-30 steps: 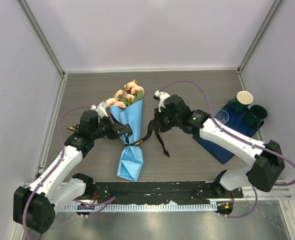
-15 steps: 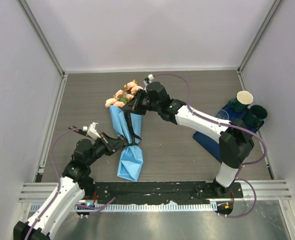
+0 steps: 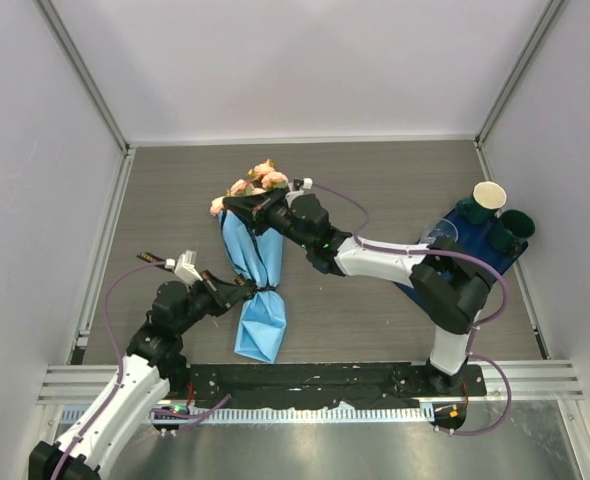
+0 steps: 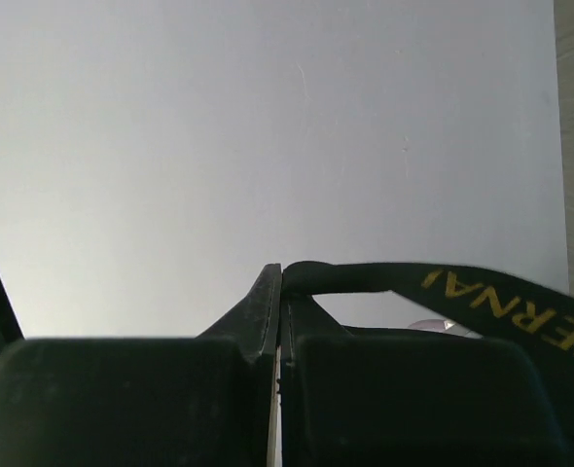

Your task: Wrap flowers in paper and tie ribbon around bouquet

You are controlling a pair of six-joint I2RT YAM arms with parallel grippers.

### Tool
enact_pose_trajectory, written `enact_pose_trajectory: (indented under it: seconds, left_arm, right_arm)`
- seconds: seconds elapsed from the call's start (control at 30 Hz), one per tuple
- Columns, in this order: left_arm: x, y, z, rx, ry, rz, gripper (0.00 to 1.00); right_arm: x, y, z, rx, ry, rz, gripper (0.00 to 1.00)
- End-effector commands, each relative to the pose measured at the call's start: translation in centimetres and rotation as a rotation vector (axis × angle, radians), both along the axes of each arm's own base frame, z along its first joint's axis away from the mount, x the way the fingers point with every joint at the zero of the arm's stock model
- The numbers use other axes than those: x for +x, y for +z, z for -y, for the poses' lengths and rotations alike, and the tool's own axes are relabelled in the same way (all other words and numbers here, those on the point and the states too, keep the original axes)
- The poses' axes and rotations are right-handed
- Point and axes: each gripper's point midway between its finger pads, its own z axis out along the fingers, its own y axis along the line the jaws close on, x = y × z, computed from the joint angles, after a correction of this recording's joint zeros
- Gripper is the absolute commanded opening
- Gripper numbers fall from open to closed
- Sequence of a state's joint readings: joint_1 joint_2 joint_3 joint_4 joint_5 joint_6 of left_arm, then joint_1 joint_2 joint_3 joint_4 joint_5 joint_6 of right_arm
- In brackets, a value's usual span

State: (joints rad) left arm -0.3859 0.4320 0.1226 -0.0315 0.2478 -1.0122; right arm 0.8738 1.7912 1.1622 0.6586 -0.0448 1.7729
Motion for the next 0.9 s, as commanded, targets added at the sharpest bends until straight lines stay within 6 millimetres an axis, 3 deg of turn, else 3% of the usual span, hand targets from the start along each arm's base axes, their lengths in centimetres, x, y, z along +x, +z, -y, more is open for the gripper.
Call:
enact_pose_trajectory:
  seconds: [0.0,0.07,0.1,0.17,0.3,0.4,0.47,0.6,0.67,0.7,0.73,0.87]
  left_arm:
    - [-0.3,1.8,1.0,-0.024,-0.073,0.099,0.0]
    - [-0.4,2.4,1.2,-0.038,-0.092,0.132,0.0]
    - [-0.7,2.7,1.5,-0.04,-0.118,0.149,0.0]
    - [-1.0,3.5,1.7,-0.045,-0.145,0.182,0.0]
    - [-1.8,4.4,2.3,-0.054,-0.207,0.211,0.0]
    - [-2.0,4.3,2.4,-0.04,-0.223,0.213,0.0]
    - [-2.1,4.6,2.6,-0.045,-0.241,0.233,0.0]
    - [-2.2,4.8,2.8,-0.055,-0.257,0.233,0.0]
    - [-2.2,5.1,2.9,-0.067,-0.257,0.234,0.0]
    - [-2.2,5.3,2.9,-0.075,-0.257,0.234,0.0]
    - [-2.3,5.4,2.9,-0.08,-0.256,0.237,0.0]
    - [-2.1,5.3,2.9,-0.105,-0.237,0.21,0.0]
  right_arm:
    - [-0.6,-0.1,-3.1,0.068,-0.008,-0.03,0.0]
    - [-0.9,-1.0,-4.5,-0.001,0.012,0.024,0.0]
    - [-1.3,-3.6,-5.5,-0.094,0.034,0.014,0.0]
    - [-2.6,-4.8,-6.7,-0.2,0.125,0.084,0.0]
    - [-5.2,-10.3,-6.2,-0.418,0.251,0.103,0.0]
    - [-7.6,-12.9,-5.5,-0.529,0.385,0.126,0.0]
    - [-9.5,-13.1,-5.2,-0.528,0.478,0.141,0.0]
    - [-11.6,-15.6,-4.1,-0.648,0.616,0.155,0.04]
    - [-11.6,-16.4,-3.4,-0.684,0.643,0.189,0.11]
    - [-11.5,-16.5,-3.2,-0.696,0.647,0.204,0.23]
    - [-11.4,-16.8,-2.7,-0.726,0.656,0.226,0.27]
    - [-10.5,-14.3,-3.0,-0.731,0.643,0.341,0.43]
